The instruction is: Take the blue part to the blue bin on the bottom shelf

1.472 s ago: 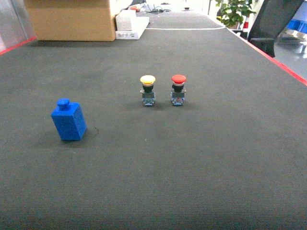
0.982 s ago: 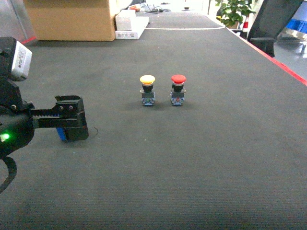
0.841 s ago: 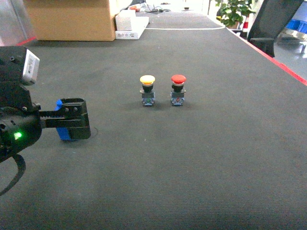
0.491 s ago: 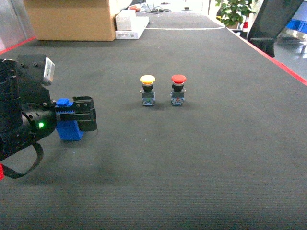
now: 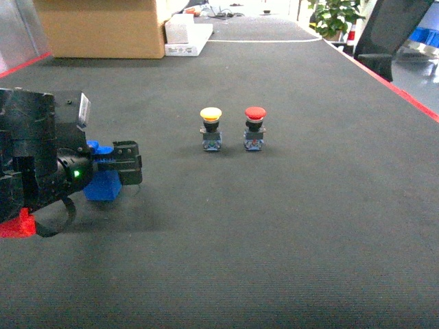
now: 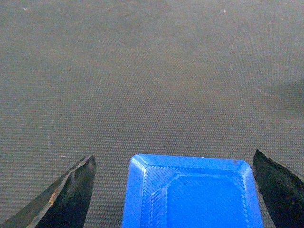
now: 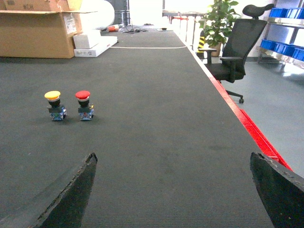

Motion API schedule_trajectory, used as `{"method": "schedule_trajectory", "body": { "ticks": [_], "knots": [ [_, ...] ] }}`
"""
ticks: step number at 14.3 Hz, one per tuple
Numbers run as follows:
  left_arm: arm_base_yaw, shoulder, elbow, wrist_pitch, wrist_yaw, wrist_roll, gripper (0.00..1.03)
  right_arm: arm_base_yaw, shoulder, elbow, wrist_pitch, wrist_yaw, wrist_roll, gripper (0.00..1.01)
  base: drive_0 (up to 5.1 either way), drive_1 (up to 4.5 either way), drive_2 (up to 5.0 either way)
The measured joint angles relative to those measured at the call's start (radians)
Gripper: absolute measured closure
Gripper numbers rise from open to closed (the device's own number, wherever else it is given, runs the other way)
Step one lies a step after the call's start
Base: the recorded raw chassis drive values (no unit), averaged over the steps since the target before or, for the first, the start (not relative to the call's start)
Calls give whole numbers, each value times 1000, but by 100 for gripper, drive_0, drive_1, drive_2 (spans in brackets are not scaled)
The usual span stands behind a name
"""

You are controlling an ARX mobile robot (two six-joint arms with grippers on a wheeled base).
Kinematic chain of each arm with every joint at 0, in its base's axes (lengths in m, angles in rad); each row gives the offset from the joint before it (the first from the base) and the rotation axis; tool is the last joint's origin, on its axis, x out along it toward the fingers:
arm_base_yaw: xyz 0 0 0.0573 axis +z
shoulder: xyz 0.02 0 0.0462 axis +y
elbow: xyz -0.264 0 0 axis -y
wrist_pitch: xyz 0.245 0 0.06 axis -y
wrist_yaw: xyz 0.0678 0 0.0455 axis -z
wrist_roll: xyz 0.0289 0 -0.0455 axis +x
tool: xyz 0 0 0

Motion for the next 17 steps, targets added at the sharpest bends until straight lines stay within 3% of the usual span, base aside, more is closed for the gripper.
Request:
{"method": "schedule_trajectory", "body": {
  "ticks": [1, 2, 4, 10, 14, 16, 17],
  "knots": [
    [2, 24, 23, -23, -3, -1, 17, 0, 0, 0, 0, 0, 0, 3, 0, 0, 0],
    [3, 27, 35, -19, -4, 0, 46, 0, 0, 0, 0, 0, 0, 3, 0, 0, 0],
    [5, 27, 37, -17, -5, 0, 58, 0, 0, 0, 0, 0, 0, 3, 0, 0, 0],
    [6, 14, 8, 37, -17, 11, 58, 0, 0, 0, 0, 0, 0, 3, 0, 0, 0],
    [-1, -266, -318, 255, -65, 60, 59, 0, 0, 0, 0, 0, 0, 3, 0, 0, 0],
    [-9, -559, -512, 162, -72, 63, 59, 0, 0, 0, 1, 0, 0, 3, 0, 0, 0],
    [-44, -763, -601, 58, -81, 60, 59, 0, 0, 0, 0, 0, 0, 3, 0, 0, 0]
  ]
}}
